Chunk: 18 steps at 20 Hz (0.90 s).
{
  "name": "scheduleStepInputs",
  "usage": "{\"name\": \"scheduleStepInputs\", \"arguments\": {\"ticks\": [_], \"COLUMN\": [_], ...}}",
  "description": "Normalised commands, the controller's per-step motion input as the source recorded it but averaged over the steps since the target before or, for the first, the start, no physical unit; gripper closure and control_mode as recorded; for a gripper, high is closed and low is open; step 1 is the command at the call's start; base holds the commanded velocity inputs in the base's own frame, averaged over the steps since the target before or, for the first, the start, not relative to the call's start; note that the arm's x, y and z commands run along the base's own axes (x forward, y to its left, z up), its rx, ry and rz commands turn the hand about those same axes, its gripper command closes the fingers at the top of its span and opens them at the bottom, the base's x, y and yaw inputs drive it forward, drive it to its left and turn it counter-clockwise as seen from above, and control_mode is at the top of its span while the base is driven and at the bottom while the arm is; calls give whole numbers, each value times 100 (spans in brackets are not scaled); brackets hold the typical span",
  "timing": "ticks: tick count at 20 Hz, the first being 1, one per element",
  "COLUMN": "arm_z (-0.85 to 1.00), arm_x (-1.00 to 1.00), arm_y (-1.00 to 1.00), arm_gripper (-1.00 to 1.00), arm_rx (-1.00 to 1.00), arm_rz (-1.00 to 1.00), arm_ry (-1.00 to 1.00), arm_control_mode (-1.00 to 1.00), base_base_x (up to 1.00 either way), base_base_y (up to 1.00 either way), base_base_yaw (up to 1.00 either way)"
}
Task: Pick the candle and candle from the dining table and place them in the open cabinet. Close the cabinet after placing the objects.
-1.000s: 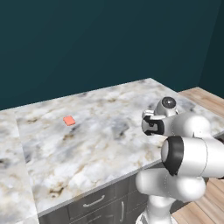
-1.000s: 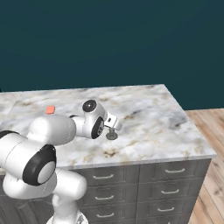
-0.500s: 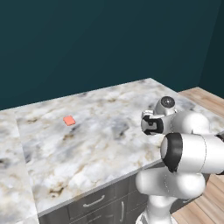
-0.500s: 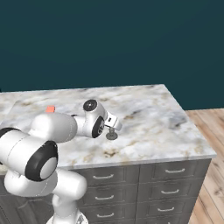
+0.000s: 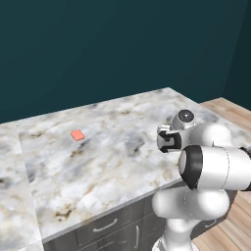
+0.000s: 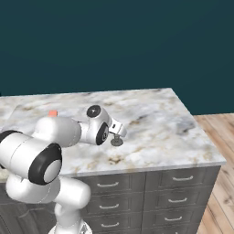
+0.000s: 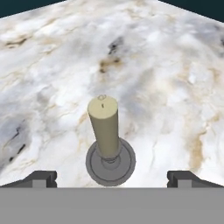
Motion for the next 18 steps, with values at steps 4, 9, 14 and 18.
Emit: {"name": "scheduleStepInputs", "arguments": {"ticks": [4,9,14,18], "arm_z": [-16,-12,-17,-15], "arm_x": [31,23,14,14], "arm_y": [0,0,0,0], "arm_gripper": [-100,-100,-100,-100], "arm_rx": [0,0,0,0], "arm_rz": [0,0,0,0], "arm_ry": [0,0,0,0], "arm_control_mode": [-100,-100,-100,-100], "base_base_x": [0,0,0,0], "base_base_y": [0,0,0,0], "base_base_yaw": [0,0,0,0]}}
